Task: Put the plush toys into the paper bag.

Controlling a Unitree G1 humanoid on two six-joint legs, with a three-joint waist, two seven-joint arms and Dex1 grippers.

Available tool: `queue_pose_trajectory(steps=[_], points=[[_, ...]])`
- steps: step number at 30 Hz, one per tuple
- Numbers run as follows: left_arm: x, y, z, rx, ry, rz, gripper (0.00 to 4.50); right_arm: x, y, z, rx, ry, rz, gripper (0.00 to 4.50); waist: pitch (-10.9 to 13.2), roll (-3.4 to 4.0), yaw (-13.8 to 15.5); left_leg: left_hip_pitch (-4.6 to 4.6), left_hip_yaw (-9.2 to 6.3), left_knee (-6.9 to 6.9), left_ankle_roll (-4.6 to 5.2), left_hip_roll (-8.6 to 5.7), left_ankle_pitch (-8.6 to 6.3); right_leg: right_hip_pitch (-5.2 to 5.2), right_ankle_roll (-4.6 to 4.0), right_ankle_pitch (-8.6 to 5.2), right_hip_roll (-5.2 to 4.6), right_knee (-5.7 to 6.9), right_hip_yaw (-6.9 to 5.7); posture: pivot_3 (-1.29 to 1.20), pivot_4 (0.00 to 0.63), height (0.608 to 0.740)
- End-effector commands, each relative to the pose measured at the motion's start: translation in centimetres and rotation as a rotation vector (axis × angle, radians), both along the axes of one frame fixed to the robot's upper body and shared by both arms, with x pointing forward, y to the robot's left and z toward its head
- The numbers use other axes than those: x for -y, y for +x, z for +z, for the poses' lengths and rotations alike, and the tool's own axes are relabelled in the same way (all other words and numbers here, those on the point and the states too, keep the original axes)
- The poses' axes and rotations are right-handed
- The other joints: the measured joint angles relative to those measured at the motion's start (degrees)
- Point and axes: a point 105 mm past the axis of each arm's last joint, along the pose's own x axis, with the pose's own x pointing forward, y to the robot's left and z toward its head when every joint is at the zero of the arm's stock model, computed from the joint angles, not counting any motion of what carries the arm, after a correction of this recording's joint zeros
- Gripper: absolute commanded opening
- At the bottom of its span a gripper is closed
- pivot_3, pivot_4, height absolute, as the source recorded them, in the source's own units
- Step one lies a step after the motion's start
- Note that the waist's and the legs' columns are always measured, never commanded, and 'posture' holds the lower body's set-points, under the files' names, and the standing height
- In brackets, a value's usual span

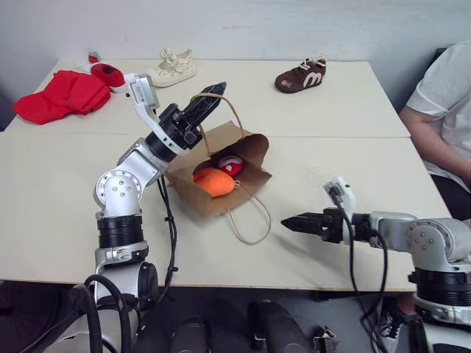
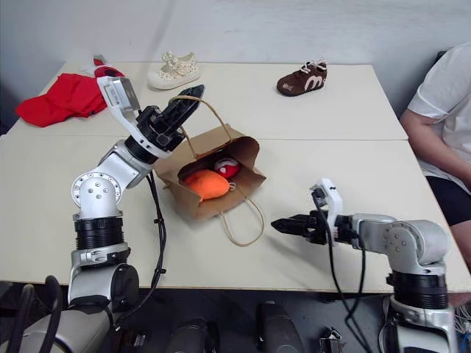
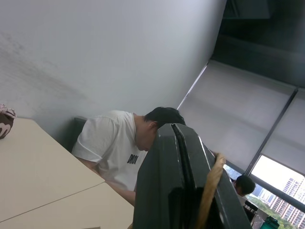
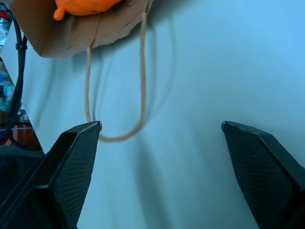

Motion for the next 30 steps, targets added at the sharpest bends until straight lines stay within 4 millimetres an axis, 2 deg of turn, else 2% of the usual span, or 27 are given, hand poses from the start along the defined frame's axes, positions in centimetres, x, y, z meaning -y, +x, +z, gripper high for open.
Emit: queue_pose_trajectory(steps=[1,4,7,13,15,16,17,19,25,28,30], points=[[-0.2,-0.4,1.1,0.051,-0.011,0.002,0.00,-2.0,-0.5,-0.4,-0.049,0.023,0.029,4.15,0.0,0.00,0.1,-0.01,0.00,0.00,0.00,-0.01,0.00,-0.01,0.00,0.00,-0.01,-0.01,0.00,0.00,0.150,0.740],[-0.1,-0.4,1.2,0.055,-0.011,0.003,0.00,-4.0,-0.6,-0.6,-0.061,0.051,0.065,4.15,0.0,0.00,0.2,-0.03,0.00,0.00,0.01,-0.01,0.00,-0.01,0.00,0.00,-0.02,-0.03,-0.01,0.00,0.150,0.740],[-0.1,-0.5,1.2,0.059,-0.007,0.008,0.00,-5.2,0.0,-0.1,-0.040,0.085,0.052,3.55,0.0,0.00,0.2,-0.03,0.00,0.00,0.01,-0.02,0.00,-0.01,0.00,0.00,-0.02,-0.03,-0.01,0.00,0.150,0.740],[-0.3,-0.4,1.1,0.064,-0.004,0.019,0.00,-4.3,0.5,1.7,0.020,0.135,0.032,1.46,0.0,0.01,0.5,-0.33,0.00,0.05,0.03,-0.06,-0.01,-0.29,0.01,0.01,-0.05,-0.01,-0.01,0.00,0.150,0.740],[-0.3,-0.3,1.1,0.065,-0.006,0.022,0.00,-4.2,0.3,3.1,0.031,0.214,0.054,0.76,0.0,0.01,0.6,-0.43,-0.03,0.06,0.04,-0.06,-0.01,-0.38,0.01,0.01,-0.05,-0.01,-0.05,0.00,0.150,0.740],[-0.4,-0.3,1.1,0.066,-0.007,0.023,0.00,-4.1,0.2,4.4,0.056,0.274,0.069,0.35,0.0,0.01,0.6,-0.55,-0.03,0.08,0.04,-0.06,-0.01,-0.50,0.01,0.01,-0.05,0.02,-0.05,0.00,0.150,0.740],[-0.4,-0.3,1.2,0.068,-0.008,0.025,0.00,-4.1,0.1,5.8,0.094,0.332,0.083,0.16,0.0,0.01,0.6,-0.68,-0.04,0.13,0.05,-0.06,0.00,-0.62,0.01,0.01,-0.06,0.05,-0.05,0.00,0.150,0.740],[-0.6,-0.3,1.3,0.074,-0.010,0.030,0.00,-3.7,-0.4,9.1,0.195,0.440,0.133,0.07,0.0,0.02,0.4,-0.94,-0.07,0.28,0.06,-0.05,0.01,-0.88,0.01,0.02,-0.06,0.17,-0.09,0.00,0.150,0.740],[-1.7,-0.3,1.6,0.074,-0.016,0.028,0.00,-2.9,-0.9,15.0,0.388,0.511,0.174,0.07,0.0,0.02,0.3,-0.94,-0.09,0.29,0.07,-0.04,0.01,-0.88,0.00,0.02,-0.08,0.22,-0.11,0.00,0.150,0.740],[-2.5,0.1,1.2,0.069,0.024,0.057,0.00,-2.5,0.0,16.0,0.409,0.508,0.115,0.07,0.0,0.03,0.3,-0.94,-0.09,0.27,0.07,-0.04,0.01,-0.88,0.00,0.02,-0.08,0.21,-0.11,0.00,0.150,0.740],[-3.1,0.4,0.9,0.072,0.055,0.088,0.00,-2.1,1.1,15.8,0.391,0.503,0.041,0.07,0.0,0.02,0.3,-0.94,-0.09,0.27,0.07,-0.05,0.01,-0.88,0.00,0.02,-0.08,0.18,-0.11,0.00,0.150,0.740]])
